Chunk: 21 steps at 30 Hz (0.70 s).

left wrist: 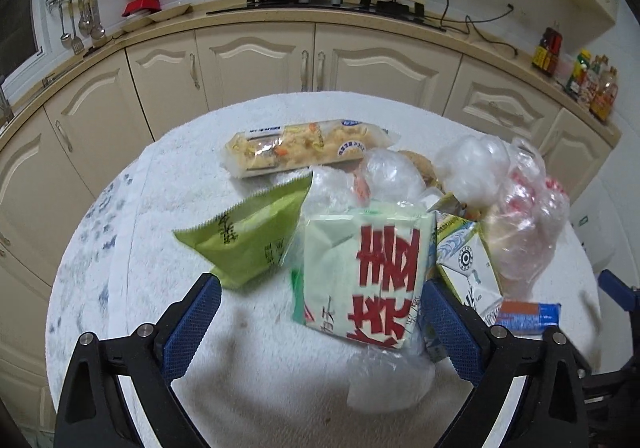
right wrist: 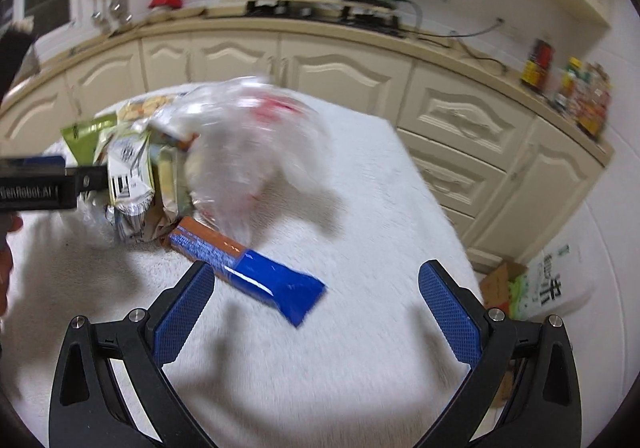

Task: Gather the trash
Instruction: 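Move both tools to the table and grasp the blue wrapper with the right tool, then grasp the white-green milk carton with the left tool while the right tool holds the wrapper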

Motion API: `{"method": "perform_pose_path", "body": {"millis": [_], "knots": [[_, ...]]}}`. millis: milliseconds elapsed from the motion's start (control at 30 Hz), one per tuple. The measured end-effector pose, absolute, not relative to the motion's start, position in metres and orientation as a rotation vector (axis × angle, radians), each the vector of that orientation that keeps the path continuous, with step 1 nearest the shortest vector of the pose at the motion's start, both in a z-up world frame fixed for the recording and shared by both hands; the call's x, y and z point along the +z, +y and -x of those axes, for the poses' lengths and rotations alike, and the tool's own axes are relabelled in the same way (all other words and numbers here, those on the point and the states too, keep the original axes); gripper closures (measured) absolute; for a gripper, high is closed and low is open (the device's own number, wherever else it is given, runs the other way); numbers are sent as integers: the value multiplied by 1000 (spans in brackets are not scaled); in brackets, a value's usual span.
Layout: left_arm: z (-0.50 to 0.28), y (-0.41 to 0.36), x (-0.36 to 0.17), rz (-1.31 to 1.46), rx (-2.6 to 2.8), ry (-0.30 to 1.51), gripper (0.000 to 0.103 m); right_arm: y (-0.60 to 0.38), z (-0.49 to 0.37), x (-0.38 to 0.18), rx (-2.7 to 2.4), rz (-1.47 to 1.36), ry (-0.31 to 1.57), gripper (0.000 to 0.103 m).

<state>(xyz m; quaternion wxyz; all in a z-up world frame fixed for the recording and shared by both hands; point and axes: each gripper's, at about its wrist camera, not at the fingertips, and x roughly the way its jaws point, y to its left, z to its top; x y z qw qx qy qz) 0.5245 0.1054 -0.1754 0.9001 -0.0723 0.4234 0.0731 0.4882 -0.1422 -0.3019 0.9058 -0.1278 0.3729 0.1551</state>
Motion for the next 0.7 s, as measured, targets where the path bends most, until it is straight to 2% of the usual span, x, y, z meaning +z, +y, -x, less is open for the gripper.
{"method": "perform_pose_path", "body": {"millis": [100, 167, 233, 333, 400, 433, 467, 500, 533, 567, 600, 700], "knots": [[-526, 103, -181, 148, 119, 877, 16, -133, -502, -311, 381, 292, 812, 0], [-525, 104, -185, 164, 82, 874, 42, -132, -508, -314, 442, 280, 843, 0], [-524, 104, -192, 144, 74, 873, 43, -127, -512, -316, 480, 299, 859, 0], [-517, 105, -194, 131, 67, 864, 45, -119, -513, -321, 549, 310, 886, 6], [-509, 109, -195, 140, 64, 855, 46, -115, -511, -323, 607, 291, 909, 24], [-505, 111, -194, 144, 64, 853, 46, -116, -509, -323, 620, 280, 912, 28], [-499, 114, -195, 152, 62, 850, 55, -115, -507, -322, 618, 284, 913, 33], [-494, 116, -194, 170, 32, 845, 74, -116, -504, -321, 622, 278, 915, 43], [-487, 115, -190, 185, 11, 844, 86, -117, -501, -320, 630, 264, 917, 51], [-479, 116, -188, 186, 13, 846, 103, -118, -500, -320, 634, 250, 919, 62], [-473, 115, -188, 163, 28, 847, 103, -119, -496, -319, 641, 233, 923, 72], [-458, 114, -195, 120, 44, 860, 103, -123, -487, -318, 663, 171, 935, 83]]}}
